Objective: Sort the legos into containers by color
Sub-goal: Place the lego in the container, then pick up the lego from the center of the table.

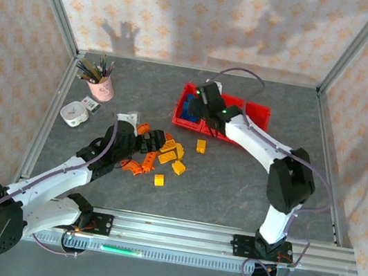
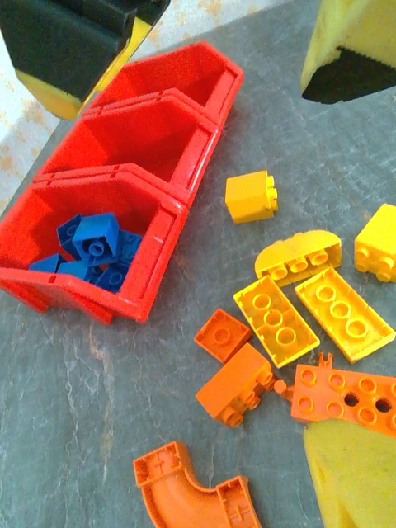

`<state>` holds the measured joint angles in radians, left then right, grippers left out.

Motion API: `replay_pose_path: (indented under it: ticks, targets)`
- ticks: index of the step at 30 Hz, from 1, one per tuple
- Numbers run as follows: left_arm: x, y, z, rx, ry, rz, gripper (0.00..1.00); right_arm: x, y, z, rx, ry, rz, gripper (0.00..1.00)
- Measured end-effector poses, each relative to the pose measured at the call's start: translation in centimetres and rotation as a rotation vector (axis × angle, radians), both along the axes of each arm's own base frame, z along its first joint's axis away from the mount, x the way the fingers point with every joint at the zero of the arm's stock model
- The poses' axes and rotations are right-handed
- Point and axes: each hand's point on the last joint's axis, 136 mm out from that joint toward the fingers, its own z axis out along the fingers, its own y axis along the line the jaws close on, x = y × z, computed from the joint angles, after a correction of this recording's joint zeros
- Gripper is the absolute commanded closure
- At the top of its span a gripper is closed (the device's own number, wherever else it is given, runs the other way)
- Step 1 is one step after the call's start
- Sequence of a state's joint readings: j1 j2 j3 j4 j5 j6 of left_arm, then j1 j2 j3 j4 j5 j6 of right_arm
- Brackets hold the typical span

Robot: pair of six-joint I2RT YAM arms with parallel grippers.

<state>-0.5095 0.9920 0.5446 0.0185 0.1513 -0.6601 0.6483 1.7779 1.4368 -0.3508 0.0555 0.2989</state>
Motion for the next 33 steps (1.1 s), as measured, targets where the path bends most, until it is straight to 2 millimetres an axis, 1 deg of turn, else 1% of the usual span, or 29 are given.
replay_pose_path:
  ticks: [2,3,5,10,14,16,20,23,26,31,33]
  targets:
    - [-0.1,-0.2,0.2,-0.009,-0.004,-0.01,0.01,-1.0,-0.4,-0.4,0.005,0.012,0.005,0.35]
    - [-0.2,-0.3,0.3,-0.014,-0.004,-0.016,0.01,-1.6,-0.5,-0.9,0.004,0.025,0.008,0.34]
    - [-0.6,-0.4,0.2,-0.019,-0.004,-0.025,0.01,-2.8,-0.8,-2.4,-0.007,0.058,0.012,0.33]
    - [-1.8,-1.3,-0.5,-0.038,0.012,-0.054,0.01,-6.1,-1.3,-6.8,-0.046,0.154,0.023,0.29]
    - [-2.9,-2.2,-1.0,-0.057,0.019,-0.082,0.01,-8.3,-1.4,-9.0,-0.055,0.198,0.028,0.26]
    - [-3.3,-2.7,-1.1,-0.068,0.028,-0.093,0.01,-9.1,-1.5,-9.9,-0.053,0.219,0.021,0.25]
    - [-3.7,-3.4,-1.1,-0.087,0.023,-0.1,0.01,-9.6,-1.9,-10.9,-0.042,0.239,-0.006,0.24]
    - [-3.9,-3.7,-1.4,-0.092,0.031,-0.103,0.01,-9.5,-1.9,-11.2,-0.028,0.235,-0.022,0.26]
    - [-3.9,-3.7,-1.6,-0.096,0.039,-0.089,0.01,-9.1,-1.7,-11.7,-0.027,0.229,-0.033,0.29]
    - [-3.7,-3.3,-2.0,-0.103,0.041,-0.055,0.01,-8.2,-1.5,-13.5,-0.068,0.239,-0.052,0.34]
    - [-3.7,-3.2,-2.1,-0.103,0.041,-0.047,0.01,-7.7,-1.4,-13.7,-0.08,0.233,-0.062,0.36]
